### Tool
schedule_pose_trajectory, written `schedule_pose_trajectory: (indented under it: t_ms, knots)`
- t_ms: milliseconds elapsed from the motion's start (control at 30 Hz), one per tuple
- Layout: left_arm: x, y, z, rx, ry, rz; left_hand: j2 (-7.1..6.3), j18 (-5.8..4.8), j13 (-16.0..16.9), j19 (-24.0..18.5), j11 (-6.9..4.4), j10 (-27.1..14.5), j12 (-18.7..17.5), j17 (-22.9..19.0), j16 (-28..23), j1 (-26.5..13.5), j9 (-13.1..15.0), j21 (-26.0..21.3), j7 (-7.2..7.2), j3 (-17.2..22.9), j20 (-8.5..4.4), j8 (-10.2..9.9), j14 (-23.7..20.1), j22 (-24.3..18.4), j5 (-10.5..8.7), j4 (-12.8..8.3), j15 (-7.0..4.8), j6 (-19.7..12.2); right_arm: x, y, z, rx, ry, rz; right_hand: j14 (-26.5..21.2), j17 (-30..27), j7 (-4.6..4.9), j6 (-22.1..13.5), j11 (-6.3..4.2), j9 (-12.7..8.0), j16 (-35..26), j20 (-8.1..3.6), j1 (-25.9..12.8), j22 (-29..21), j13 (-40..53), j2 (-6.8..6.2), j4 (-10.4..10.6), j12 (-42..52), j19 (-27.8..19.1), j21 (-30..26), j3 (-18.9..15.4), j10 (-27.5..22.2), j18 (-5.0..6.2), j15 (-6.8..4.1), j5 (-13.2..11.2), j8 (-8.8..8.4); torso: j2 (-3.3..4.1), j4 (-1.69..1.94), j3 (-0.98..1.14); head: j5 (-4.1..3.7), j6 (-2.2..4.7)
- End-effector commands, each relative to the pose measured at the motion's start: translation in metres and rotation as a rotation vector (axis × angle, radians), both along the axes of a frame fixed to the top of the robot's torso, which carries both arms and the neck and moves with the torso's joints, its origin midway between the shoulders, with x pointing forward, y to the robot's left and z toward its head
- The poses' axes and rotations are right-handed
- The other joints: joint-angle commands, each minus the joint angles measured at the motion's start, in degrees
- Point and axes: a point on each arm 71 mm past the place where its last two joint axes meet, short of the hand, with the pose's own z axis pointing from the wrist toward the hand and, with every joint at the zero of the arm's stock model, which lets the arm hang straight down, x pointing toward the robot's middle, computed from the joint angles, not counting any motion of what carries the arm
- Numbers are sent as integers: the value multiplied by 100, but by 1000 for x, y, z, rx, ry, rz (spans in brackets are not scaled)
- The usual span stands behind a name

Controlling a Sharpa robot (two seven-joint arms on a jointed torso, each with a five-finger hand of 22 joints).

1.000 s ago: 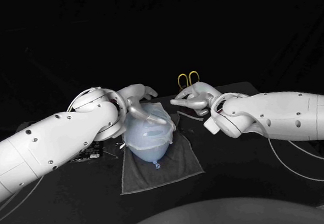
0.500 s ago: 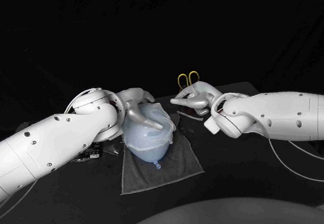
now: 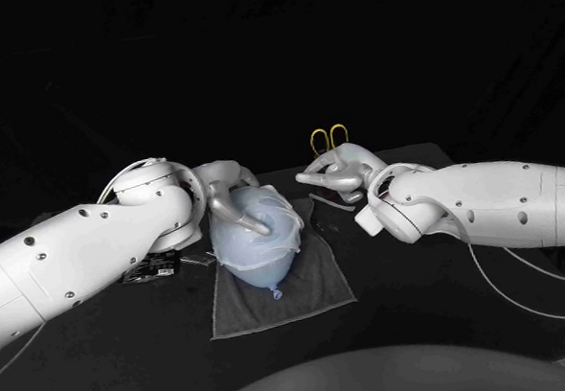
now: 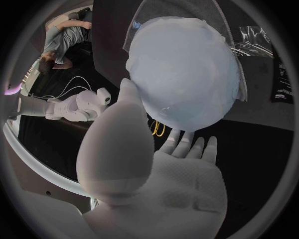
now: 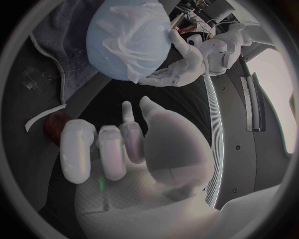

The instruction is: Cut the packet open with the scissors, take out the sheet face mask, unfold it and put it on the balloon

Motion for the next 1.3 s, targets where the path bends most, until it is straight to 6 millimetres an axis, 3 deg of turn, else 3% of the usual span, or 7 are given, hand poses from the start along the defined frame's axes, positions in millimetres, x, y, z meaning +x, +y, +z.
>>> schedule_pose_trajectory:
  t_ms: [33, 767, 1300]
  knots:
    - [-2, 2, -1, 15, 7, -22, 3, -42, -2, 17, -27, 54, -5, -2, 5, 101, 20, 6, 651, 6, 4, 47, 8, 1, 24, 1, -51, 76, -1, 3, 1, 1, -6, 28, 653, 1505, 13, 39, -7, -5, 20, -29, -19, 1246, 712, -29, 23, 28, 313, 16, -8, 29, -64, -110, -11, -27, 5, 0, -3, 3, 1]
    - [-9, 27, 11, -203, -129, -6, -5, -39, -1, 14, -126, 114, -57, 2, 3, 366, -20, 5, 567, -4, 2, -23, 28, 1, 1, -2, -141, 27, -4, 28, -8, -36, 96, 139, 653, 1505, 1, 70, -24, -92, 20, -46, 308, 1250, 752, 15, -117, 70, 316, 27, 84, 68, -66, -127, -10, -98, 6, 2, -2, -23, 1]
    - [-6, 40, -4, -182, -111, 24, -3, -40, -1, 8, -146, 110, -93, -14, -12, 474, -30, 3, 546, -5, 2, -46, 6, -1, -3, -3, -158, 13, 5, 20, -13, -54, 131, 59, 653, 1505, -2, 127, -28, -134, 20, -50, 303, 1266, 864, 124, -71, 187, 337, 85, 144, 164, -79, -132, -11, -121, 4, -5, 7, -49, 1]
